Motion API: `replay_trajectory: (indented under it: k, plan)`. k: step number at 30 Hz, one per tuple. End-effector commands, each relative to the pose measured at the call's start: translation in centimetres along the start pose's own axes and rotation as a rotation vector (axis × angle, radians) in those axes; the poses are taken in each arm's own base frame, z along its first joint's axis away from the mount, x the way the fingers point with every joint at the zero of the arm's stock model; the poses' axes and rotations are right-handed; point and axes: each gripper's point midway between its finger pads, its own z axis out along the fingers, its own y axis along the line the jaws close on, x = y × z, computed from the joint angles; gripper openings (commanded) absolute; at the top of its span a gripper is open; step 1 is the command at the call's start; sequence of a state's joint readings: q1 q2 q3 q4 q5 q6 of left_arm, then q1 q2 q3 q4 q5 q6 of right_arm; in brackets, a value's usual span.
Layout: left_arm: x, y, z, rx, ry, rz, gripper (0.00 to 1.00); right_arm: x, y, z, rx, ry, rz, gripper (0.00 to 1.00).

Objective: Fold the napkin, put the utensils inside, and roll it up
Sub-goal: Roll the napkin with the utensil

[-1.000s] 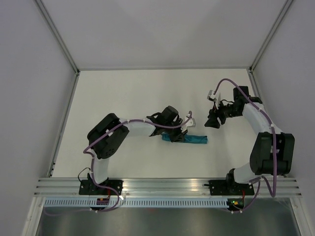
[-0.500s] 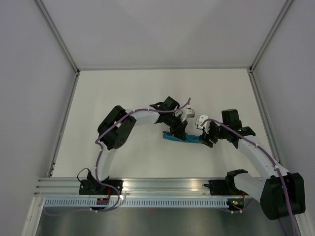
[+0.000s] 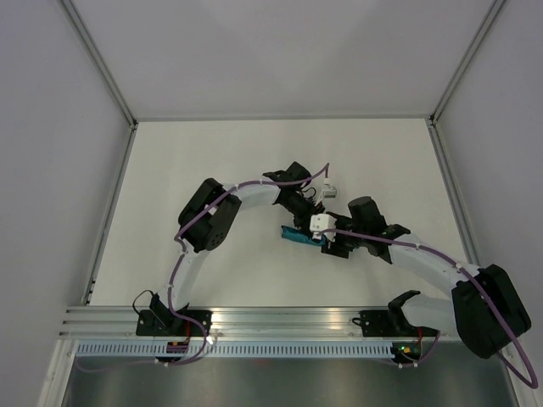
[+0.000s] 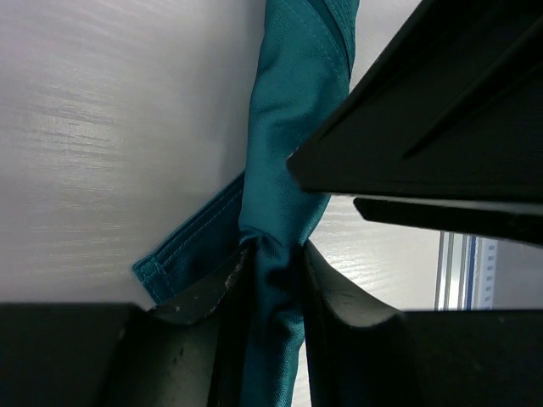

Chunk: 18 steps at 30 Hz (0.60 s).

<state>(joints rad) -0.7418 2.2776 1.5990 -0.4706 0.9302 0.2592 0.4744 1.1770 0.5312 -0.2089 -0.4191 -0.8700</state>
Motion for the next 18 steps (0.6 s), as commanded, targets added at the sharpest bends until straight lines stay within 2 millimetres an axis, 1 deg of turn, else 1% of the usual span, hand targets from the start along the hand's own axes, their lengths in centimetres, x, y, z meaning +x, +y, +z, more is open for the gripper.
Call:
replay_trajectory:
  k: [1, 5, 12, 14, 15, 17, 18]
  plan:
    - [6.2, 1.7, 1.4, -0.055, 0.168, -0.172, 0.35, -0.1, -0.8, 0.9, 0.039, 0.009, -0.007, 0.72]
    - [6.3, 2.0, 1.3, -0.068, 0.175, -0.172, 0.38, -0.2, -0.4, 1.6, 0.029, 0.013, -0.009, 0.71]
    - [6.0, 2.0, 1.3, -0.064, 0.167, -0.165, 0.43, 0.4, 0.7, 2.9, -0.022, 0.056, -0.026, 0.68]
    - [5.8, 2.0, 1.1, -0.065, 0.164, -0.162, 0.45, 0.8, 0.9, 3.1, -0.026, 0.066, -0.023, 0.66]
    - [5.8, 1.9, 1.1, -0.064, 0.163, -0.157, 0.46, 0.9, 0.9, 3.1, -0.029, 0.073, -0.021, 0.62]
    - [5.3, 1.9, 0.8, -0.076, 0.153, -0.146, 0.5, 1.2, 1.0, 3.2, -0.034, 0.086, -0.017, 0.58]
    - [5.0, 1.9, 0.7, -0.078, 0.147, -0.141, 0.51, 1.2, 0.9, 3.2, -0.035, 0.091, -0.015, 0.53]
